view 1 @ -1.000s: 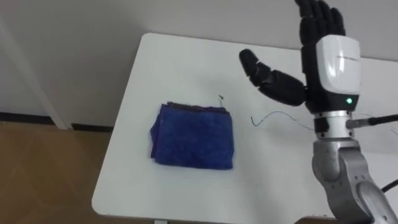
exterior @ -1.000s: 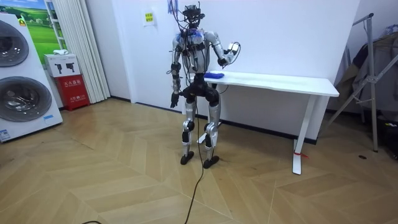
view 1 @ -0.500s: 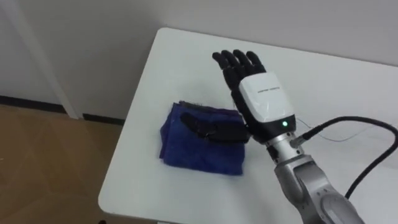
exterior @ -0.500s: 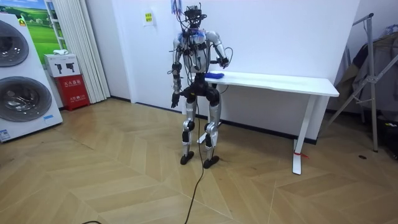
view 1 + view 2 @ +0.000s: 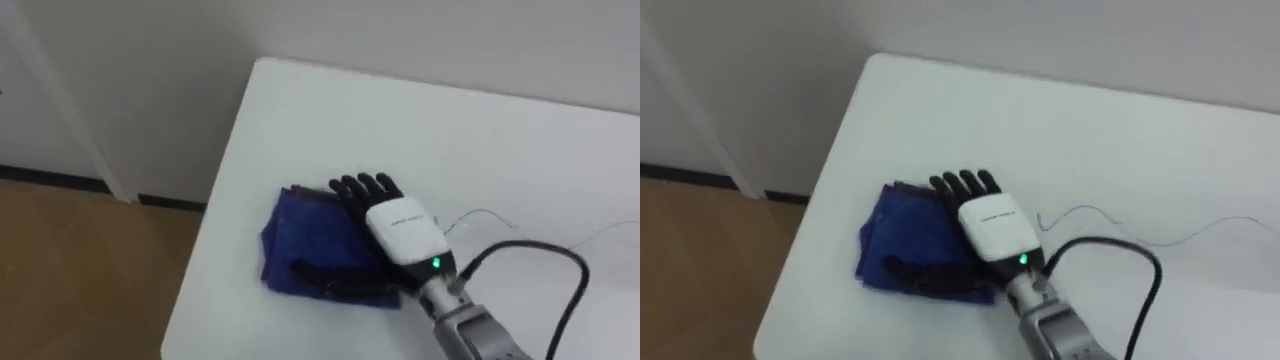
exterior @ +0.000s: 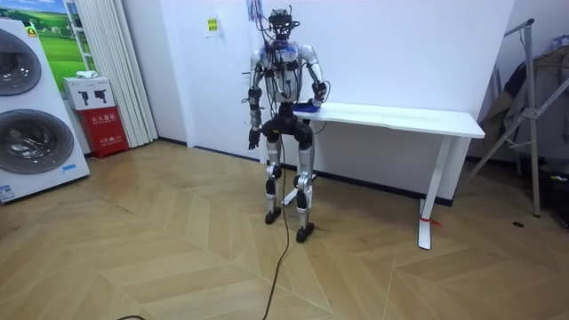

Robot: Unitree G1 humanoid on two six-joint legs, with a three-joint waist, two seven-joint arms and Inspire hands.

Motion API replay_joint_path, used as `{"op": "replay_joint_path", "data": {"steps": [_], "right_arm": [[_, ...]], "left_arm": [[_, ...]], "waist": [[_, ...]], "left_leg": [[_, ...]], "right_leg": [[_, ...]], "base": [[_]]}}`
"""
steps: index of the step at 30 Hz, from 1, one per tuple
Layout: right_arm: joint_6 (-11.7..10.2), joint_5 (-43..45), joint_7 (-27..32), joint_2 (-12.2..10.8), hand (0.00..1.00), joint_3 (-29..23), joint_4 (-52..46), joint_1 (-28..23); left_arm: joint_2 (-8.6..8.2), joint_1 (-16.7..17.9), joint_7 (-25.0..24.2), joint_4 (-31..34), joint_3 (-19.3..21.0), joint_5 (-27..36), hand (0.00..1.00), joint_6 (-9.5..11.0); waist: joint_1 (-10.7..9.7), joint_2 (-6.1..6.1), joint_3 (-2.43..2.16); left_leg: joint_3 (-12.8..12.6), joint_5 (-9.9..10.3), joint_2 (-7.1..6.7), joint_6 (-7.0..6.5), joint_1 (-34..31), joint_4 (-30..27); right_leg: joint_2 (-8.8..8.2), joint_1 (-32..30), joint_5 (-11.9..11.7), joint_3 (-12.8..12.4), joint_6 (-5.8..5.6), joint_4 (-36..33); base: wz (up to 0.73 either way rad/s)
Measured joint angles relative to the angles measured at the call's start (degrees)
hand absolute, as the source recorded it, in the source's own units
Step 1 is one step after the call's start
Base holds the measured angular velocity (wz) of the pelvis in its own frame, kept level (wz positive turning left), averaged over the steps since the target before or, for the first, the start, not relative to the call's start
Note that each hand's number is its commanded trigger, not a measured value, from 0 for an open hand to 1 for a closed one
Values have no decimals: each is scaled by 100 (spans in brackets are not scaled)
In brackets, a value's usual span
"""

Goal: Wipe table

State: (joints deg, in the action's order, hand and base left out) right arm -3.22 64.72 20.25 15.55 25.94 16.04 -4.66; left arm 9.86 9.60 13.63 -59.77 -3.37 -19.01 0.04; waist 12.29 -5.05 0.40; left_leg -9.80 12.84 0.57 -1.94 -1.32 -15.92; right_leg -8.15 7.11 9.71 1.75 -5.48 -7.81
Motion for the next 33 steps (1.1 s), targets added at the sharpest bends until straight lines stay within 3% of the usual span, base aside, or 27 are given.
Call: {"op": "replay_joint_path", "data": {"steps": [4,8,11,20,33], "right_arm": [[-58,282,84,-12,0,-4,4,-35],[-55,261,256,-72,0,-1,176,-102],[-62,256,292,-198,0,-3,313,-103],[-57,250,211,-221,0,-36,443,-99],[-134,296,234,-219,0,-104,498,-101]], "left_arm": [[76,167,-7,-2,-2,-32,0,-145],[-16,187,-40,31,67,-20,0,-128],[-22,159,-36,55,126,-21,0,-116],[-21,233,-37,117,284,33,0,-118],[-27,286,-39,124,282,31,0,-123]], "waist": [[79,73,46],[-23,183,-16],[-140,215,-32],[-139,44,-35],[-224,82,-17]], "left_leg": [[250,-1,-10,-2,371,273],[299,-47,-23,73,556,559],[375,-75,-16,107,672,654],[390,-77,-33,102,707,640],[386,-76,-34,98,706,638]], "right_leg": [[91,-91,-45,701,33,25],[197,5,-56,997,37,28],[227,65,-55,1052,39,37],[201,130,-55,1103,41,18],[214,189,-56,1248,41,12]], "base": [[-27],[-3],[9],[1],[0]]}}
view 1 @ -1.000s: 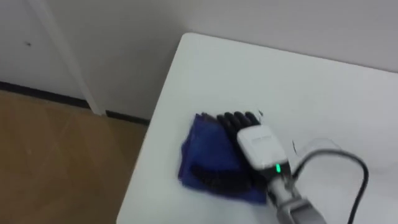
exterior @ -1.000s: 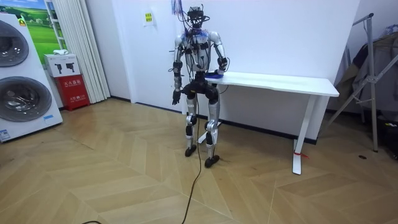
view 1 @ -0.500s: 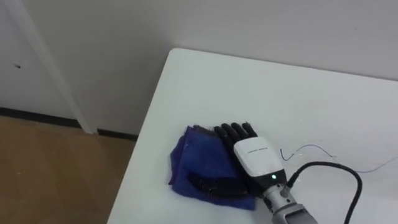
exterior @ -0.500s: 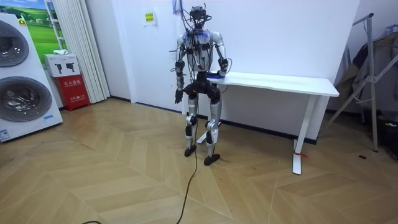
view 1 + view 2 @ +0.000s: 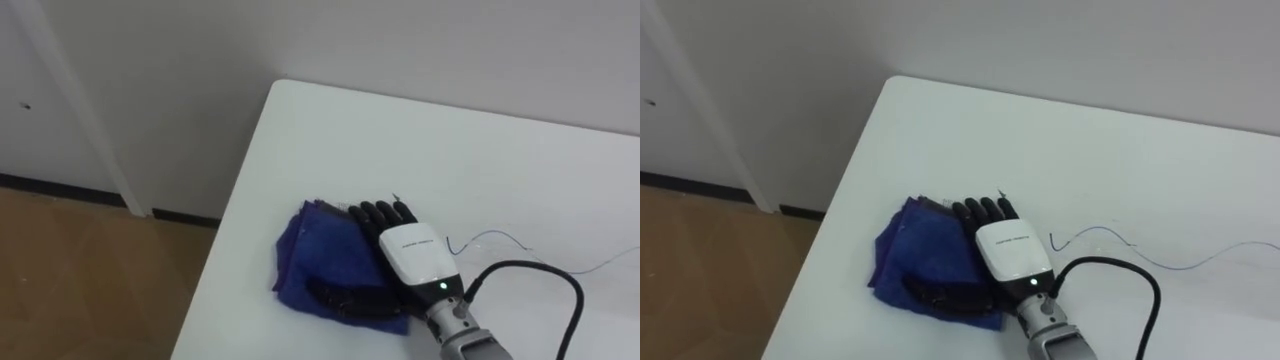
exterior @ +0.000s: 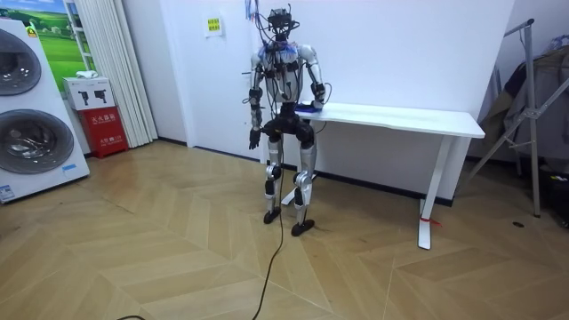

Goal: Wipe table

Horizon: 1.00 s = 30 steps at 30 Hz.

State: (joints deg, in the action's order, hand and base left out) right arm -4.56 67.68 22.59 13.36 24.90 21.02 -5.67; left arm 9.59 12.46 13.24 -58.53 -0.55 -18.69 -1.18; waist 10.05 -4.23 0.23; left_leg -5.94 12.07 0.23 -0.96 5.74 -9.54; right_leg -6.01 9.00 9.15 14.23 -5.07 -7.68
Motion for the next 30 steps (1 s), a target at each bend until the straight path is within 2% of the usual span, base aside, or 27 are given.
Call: {"op": "replay_joint_path", "data": {"steps": [4,8,15,24,30], "right_arm": [[-96,9,51,2,0,-4,-1,-5],[-195,12,179,19,0,-45,-1,-5],[-415,5,334,40,0,-158,-147,-5],[-587,2,468,40,0,-155,-194,-4],[-587,-8,462,20,0,-53,-193,-26]], "left_arm": [[-7,-1,5,14,12,-13,0,10],[-22,-6,12,13,28,-18,0,48],[-22,-10,39,-183,-38,3,0,158],[-18,-37,28,-189,-62,66,0,275],[-13,-89,17,-171,-142,66,0,324]], "waist": [[-33,33,-2],[-31,68,16],[-68,57,3],[-80,26,-18],[-79,40,-11]], "left_leg": [[-2,0,1,0,21,0],[-4,0,2,0,35,11],[3,0,6,0,-12,14],[12,0,4,0,-15,13],[10,0,7,0,-15,15]], "right_leg": [[1,-1,0,-8,0,4],[2,-14,0,-12,0,3],[7,-77,0,-15,0,0],[6,-78,0,-18,0,0],[6,-85,0,-15,0,1]], "base": [[0],[0],[0],[0],[0]]}}
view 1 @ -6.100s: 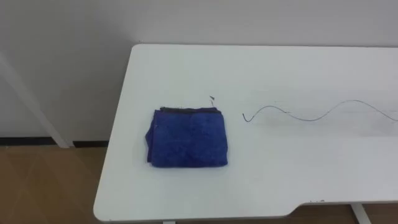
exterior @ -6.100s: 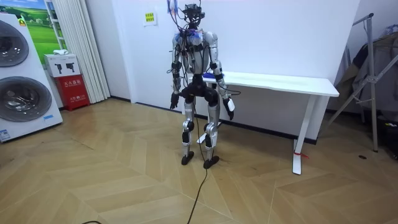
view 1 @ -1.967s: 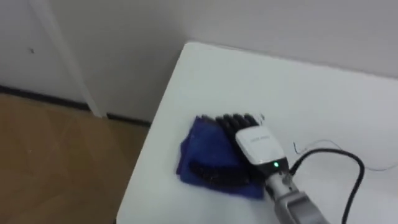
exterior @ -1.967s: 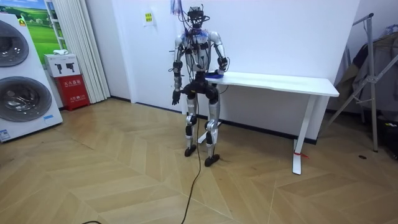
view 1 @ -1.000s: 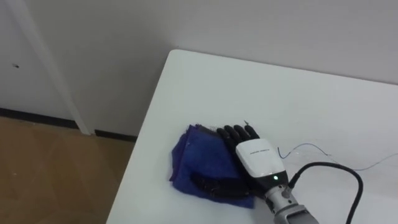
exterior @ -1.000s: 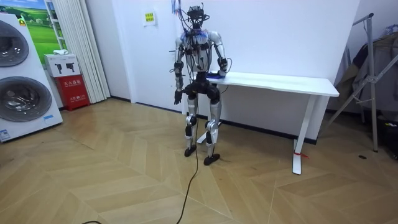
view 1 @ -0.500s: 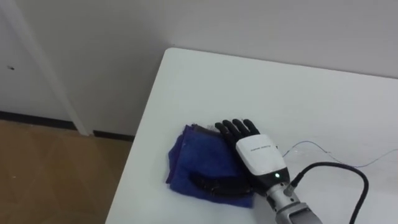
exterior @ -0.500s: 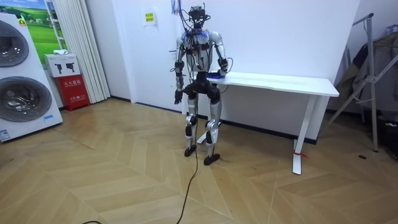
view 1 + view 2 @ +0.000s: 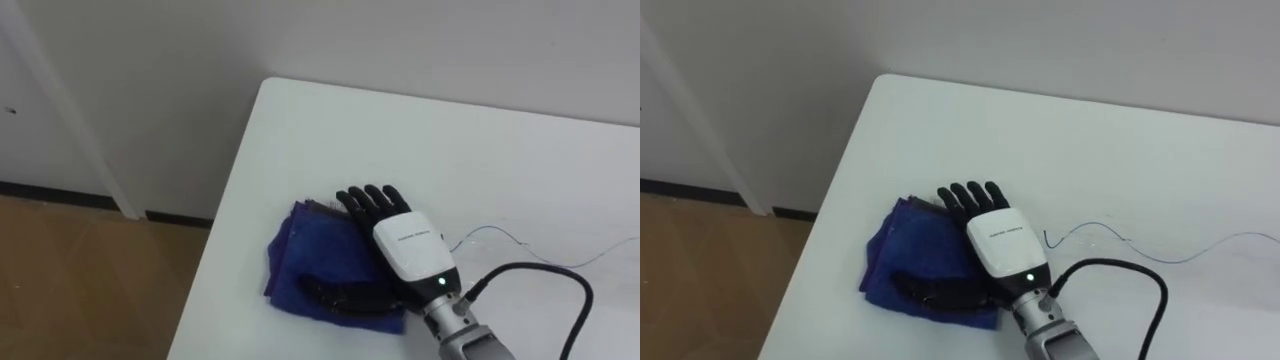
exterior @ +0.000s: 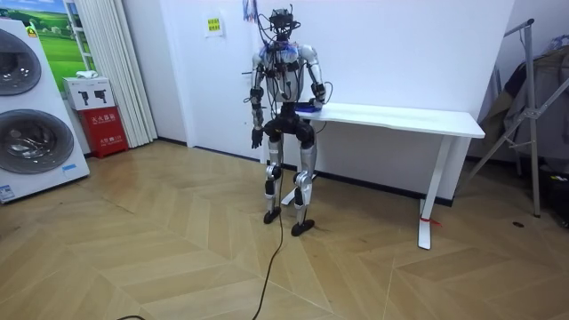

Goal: Wipe table

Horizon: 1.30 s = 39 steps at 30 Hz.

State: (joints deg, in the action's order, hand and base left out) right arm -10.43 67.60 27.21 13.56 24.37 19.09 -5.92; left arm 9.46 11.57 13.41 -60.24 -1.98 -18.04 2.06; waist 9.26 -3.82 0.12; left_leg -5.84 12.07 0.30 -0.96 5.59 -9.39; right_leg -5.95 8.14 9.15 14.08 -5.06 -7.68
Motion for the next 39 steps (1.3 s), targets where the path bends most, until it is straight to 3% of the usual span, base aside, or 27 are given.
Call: {"op": "replay_joint_path", "data": {"steps": [13,14,15,30,39], "right_arm": [[4,13,-59,5,0,197,4,-266],[4,13,-63,5,62,197,4,-266],[5,14,-64,10,100,198,5,-267],[-12,-304,519,12,100,194,-19,-198],[-126,-825,485,8,100,230,10,-169]], "left_arm": [[0,-97,219,-16,-5,43,0,72],[0,-96,221,-19,-4,49,0,72],[2,-95,221,-23,-9,48,0,72],[32,-89,222,-162,-154,46,0,59],[33,-85,222,-161,-160,48,0,33]], "waist": [[32,4,-3],[33,0,-6],[33,-8,-10],[27,-39,-21],[35,-30,-15]], "left_leg": [[-17,0,-1,0,-60,0],[-17,0,-1,0,-59,0],[-17,0,-1,0,-58,-1],[-14,1,-1,1,90,14],[-5,1,-6,1,91,32]], "right_leg": [[0,-4,0,12,0,2],[0,-4,0,15,0,2],[0,-3,0,19,0,2],[0,115,0,27,0,3],[0,109,-1,23,1,4]], "base": [[0],[0],[0],[0],[0]]}}
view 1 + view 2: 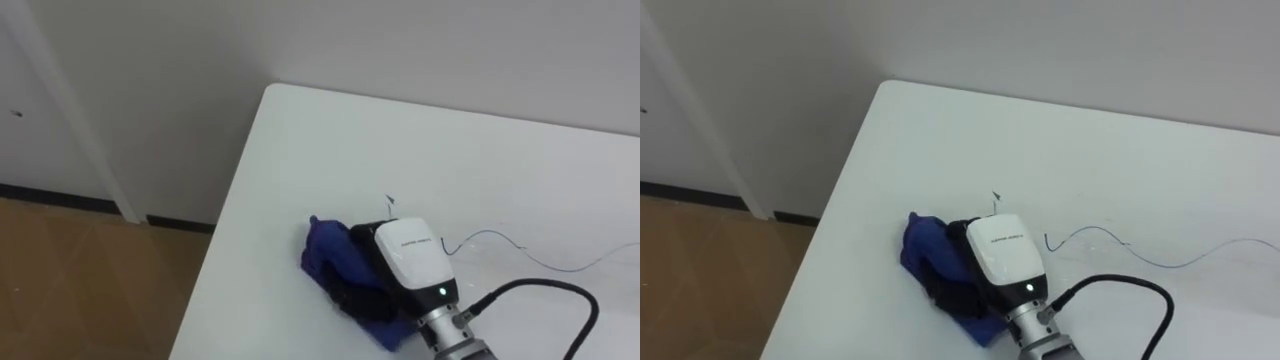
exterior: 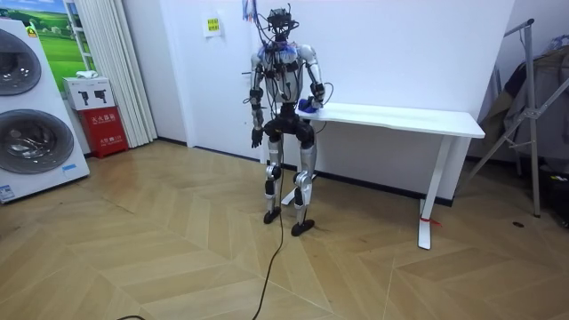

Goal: Wipe table

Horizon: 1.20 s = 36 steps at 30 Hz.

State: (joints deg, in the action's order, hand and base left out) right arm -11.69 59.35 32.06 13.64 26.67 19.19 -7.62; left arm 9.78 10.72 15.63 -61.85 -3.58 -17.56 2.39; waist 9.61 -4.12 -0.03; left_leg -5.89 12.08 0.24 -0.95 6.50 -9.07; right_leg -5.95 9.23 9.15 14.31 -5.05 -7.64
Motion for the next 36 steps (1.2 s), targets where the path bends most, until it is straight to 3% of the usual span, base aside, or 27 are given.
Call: {"op": "replay_joint_path", "data": {"steps": [10,13,18,24,27,30,34,36], "right_arm": [[-64,-431,-216,7,100,-5,1,6],[-68,-710,-321,7,100,-12,100,141],[-29,-1192,-730,-74,100,-346,1159,1261],[305,-1750,-895,8,100,-1583,2468,2068],[317,-1796,-833,186,100,-2142,2810,2090],[297,-1859,-719,398,100,-2316,2946,2005],[274,-1822,-410,502,100,-2953,2980,1404],[239,-1819,-224,506,100,-3179,3015,1093]], "left_arm": [[-1,40,-10,-1,1,2,0,-3],[-29,43,-20,-1,3,-5,0,-136],[-226,91,-160,2,214,-67,0,-376],[-231,540,-390,325,619,-163,0,-581],[-199,629,-505,340,791,-127,0,-600],[-137,691,-511,395,840,-116,0,-593],[-48,725,-513,447,1296,-174,0,-519],[10,789,-512,468,1491,-169,0,-475]], "waist": [[8,50,30],[25,110,56],[150,240,93],[159,119,26],[137,108,24],[56,104,24],[-72,84,14],[-207,25,-28]], "left_leg": [[61,0,1,0,34,17],[98,1,0,1,-6,-18],[137,-3,-4,4,-18,-57],[374,-79,-52,4,-90,-71],[508,-82,-86,0,-81,-74],[586,-83,-112,-4,-81,-71],[591,-91,-138,-17,-12,-53],[591,-91,-147,-17,24,-53]], "right_leg": [[7,79,0,13,0,8],[9,71,0,57,0,8],[6,37,2,86,2,1],[-20,44,1,328,7,-12],[-42,104,2,407,7,-6],[-66,130,2,481,7,-6],[-90,222,2,466,6,3],[-97,275,2,479,6,2]], "base": [[3],[4],[-1],[22],[23],[11],[7],[7]]}}
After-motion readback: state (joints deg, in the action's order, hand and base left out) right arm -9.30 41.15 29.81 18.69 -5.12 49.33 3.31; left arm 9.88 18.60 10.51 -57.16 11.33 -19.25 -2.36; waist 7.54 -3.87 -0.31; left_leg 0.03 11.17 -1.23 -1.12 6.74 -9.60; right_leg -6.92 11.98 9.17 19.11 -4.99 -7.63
